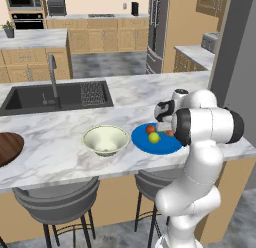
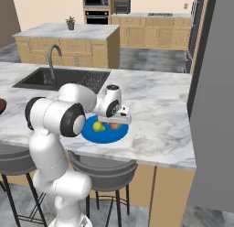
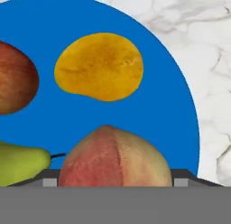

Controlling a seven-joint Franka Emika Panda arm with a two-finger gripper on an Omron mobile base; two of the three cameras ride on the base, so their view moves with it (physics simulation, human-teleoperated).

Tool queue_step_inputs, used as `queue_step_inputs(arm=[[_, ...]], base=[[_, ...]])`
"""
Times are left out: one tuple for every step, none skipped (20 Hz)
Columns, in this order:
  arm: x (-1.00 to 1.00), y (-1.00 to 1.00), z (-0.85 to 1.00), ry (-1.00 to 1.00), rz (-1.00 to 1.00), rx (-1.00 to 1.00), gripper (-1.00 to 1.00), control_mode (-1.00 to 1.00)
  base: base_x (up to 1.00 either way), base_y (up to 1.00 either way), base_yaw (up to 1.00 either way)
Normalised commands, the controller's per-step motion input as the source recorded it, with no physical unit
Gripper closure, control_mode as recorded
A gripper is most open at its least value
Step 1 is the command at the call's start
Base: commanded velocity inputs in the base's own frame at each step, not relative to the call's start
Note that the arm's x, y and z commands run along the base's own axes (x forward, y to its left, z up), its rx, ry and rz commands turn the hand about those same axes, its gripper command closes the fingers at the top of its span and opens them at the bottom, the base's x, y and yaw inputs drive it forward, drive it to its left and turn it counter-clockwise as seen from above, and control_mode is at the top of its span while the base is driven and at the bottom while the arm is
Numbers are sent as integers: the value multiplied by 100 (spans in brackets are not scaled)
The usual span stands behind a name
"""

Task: Take the fruits from the plate on the dining counter and place two fruits in each bowl.

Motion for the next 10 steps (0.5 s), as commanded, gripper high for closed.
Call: queue_step_inputs(arm=[[-34, 29, 88, -24, 0, 0, 100, -100], [-34, 38, 89, -25, 0, 0, 100, -100], [-31, 50, 91, -26, 2, 0, 100, -100], [-29, 63, 91, -26, 2, 0, 100, -100], [-31, 76, 87, -26, 2, 0, 100, -100], [-26, 90, 83, -26, 1, 0, 100, -100], [-23, 93, 81, -25, 3, 0, 100, -100], [-23, 96, 79, -25, 3, 0, 100, -100], [-19, 100, 77, -23, 4, 0, 100, -100], [-18, 100, 72, -24, 5, 0, 100, -100]], base=[[0, 0, 0], [0, 0, 0], [0, 0, 0], [0, 0, 0], [0, 0, 0], [0, 0, 0], [0, 0, 0], [0, 0, 0], [0, 0, 0], [0, 0, 0]])
